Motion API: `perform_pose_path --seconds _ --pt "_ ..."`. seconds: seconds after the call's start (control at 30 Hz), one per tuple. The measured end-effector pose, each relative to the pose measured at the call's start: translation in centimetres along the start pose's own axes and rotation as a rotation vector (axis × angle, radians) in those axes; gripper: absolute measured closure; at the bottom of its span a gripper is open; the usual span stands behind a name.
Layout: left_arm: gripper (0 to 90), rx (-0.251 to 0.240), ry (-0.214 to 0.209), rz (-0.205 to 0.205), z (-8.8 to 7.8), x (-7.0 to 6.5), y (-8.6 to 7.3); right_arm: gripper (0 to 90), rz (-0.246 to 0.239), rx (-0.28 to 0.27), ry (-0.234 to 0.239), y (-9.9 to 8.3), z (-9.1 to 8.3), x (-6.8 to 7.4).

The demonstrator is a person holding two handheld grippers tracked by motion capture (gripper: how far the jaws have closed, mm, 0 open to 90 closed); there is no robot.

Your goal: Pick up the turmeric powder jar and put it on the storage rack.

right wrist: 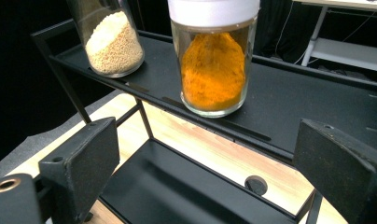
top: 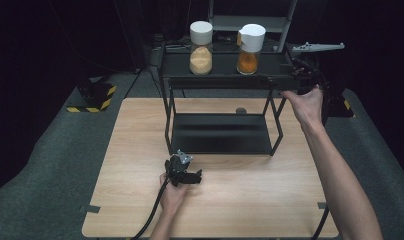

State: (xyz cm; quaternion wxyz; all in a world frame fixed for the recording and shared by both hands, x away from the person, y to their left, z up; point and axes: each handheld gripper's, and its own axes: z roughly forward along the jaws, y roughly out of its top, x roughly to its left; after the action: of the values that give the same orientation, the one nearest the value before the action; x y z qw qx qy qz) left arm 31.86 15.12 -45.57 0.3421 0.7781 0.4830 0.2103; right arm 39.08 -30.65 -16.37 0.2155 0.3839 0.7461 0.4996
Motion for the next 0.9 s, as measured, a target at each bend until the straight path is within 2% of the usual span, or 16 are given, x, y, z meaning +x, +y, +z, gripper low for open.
perform_pose_path --seconds 0.9 --pt "7.3 0.0 0.0 -0.001 0.0 0.0 0.0 7.3 0.036 -0.018 -0.001 -4.0 -1.8 -1.2"
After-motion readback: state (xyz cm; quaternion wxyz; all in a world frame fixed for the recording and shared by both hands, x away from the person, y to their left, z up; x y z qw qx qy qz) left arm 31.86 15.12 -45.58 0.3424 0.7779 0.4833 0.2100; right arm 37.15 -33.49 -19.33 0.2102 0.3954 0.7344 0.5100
